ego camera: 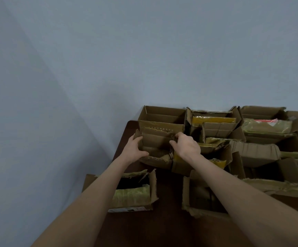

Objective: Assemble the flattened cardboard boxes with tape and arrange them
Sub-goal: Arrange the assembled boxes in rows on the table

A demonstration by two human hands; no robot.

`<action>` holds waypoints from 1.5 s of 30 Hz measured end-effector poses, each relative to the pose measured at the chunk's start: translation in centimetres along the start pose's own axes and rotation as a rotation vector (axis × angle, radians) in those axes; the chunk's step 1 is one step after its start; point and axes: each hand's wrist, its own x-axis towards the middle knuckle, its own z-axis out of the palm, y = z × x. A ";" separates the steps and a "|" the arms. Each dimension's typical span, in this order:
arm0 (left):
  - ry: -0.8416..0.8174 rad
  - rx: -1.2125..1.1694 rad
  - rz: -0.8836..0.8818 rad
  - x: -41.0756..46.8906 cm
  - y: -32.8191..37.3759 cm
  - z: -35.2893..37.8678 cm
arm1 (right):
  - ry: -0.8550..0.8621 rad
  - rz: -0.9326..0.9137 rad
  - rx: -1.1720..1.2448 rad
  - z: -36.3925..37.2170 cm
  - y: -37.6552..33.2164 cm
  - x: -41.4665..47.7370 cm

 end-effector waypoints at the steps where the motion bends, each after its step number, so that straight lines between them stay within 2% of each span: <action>1: -0.012 -0.009 -0.004 -0.1 -0.1 -0.1 | 0.023 -0.003 0.002 0.1 -0.1 -0.2; 3: 0.013 -0.022 0.000 -0.6 -0.1 -0.7 | 0.102 -0.046 0.034 -0.1 -0.7 -0.8; 6: 0.134 0.047 0.023 -2.1 -0.6 -2.8 | 0.158 -0.168 0.119 -0.5 -2.2 -2.3; 9: 0.290 0.073 0.080 -5.3 -1.8 -5.1 | 0.011 -0.268 0.145 0.2 -3.4 -5.0; 12: 0.422 0.125 0.122 -9.9 -3.5 -5.7 | -0.189 -0.264 0.091 1.9 -3.6 -7.6; 14: 0.484 0.163 0.031 -12.7 -5.3 -5.2 | -0.276 -0.206 0.060 3.2 -3.5 -8.8; 16: 0.500 0.129 -0.142 -14.6 -7.6 -4.6 | -0.360 -0.104 0.091 4.2 -3.6 -9.7; 18: 0.438 0.028 -0.291 -15.4 -9.4 -4.1 | -0.361 -0.036 0.132 4.8 -3.6 -10.3; 20: 0.382 0.020 -0.325 -15.5 -10.1 -3.8 | -0.308 -0.049 0.159 5.0 -3.2 -10.6; 24: 0.288 0.193 -0.211 -14.6 -10.0 -3.9 | -0.289 -0.142 0.303 3.8 -2.3 -10.9; 26: 0.223 0.085 -0.173 -14.0 -9.7 -4.5 | -0.283 -0.128 0.382 2.9 -1.9 -10.9; 29: 0.216 -0.156 -0.115 -13.6 -8.2 -5.2 | -0.235 -0.079 0.466 1.6 -1.4 -11.0; 32: 0.185 -0.220 -0.041 -13.1 -6.0 -6.0 | -0.172 -0.023 0.491 0.8 -1.0 -11.0; 35: 0.123 -0.238 -0.018 -12.2 -4.5 -6.9 | -0.201 0.066 0.601 0.4 -0.5 -10.7; 37: 0.199 -0.136 0.022 -11.7 -3.9 -7.0 | -0.197 0.082 0.628 0.3 -0.4 -10.6; 39: 0.437 0.029 0.127 -11.7 -3.1 -6.6 | -0.153 0.093 0.628 0.4 -0.5 -10.5; 41: 0.694 0.193 0.334 -12.5 -2.1 -6.2 | -0.105 0.123 0.630 0.5 -0.7 -10.4; 42: 0.709 0.254 0.424 -13.1 -1.6 -6.0 | -0.089 0.137 0.633 0.4 -0.7 -10.4; 43: 0.628 0.303 0.491 -13.6 -1.4 -5.8 | -0.081 0.146 0.636 0.3 -0.7 -10.4; 45: 0.340 0.489 0.474 -14.4 -1.8 -4.9 | -0.069 0.145 0.656 0.2 -0.7 -10.4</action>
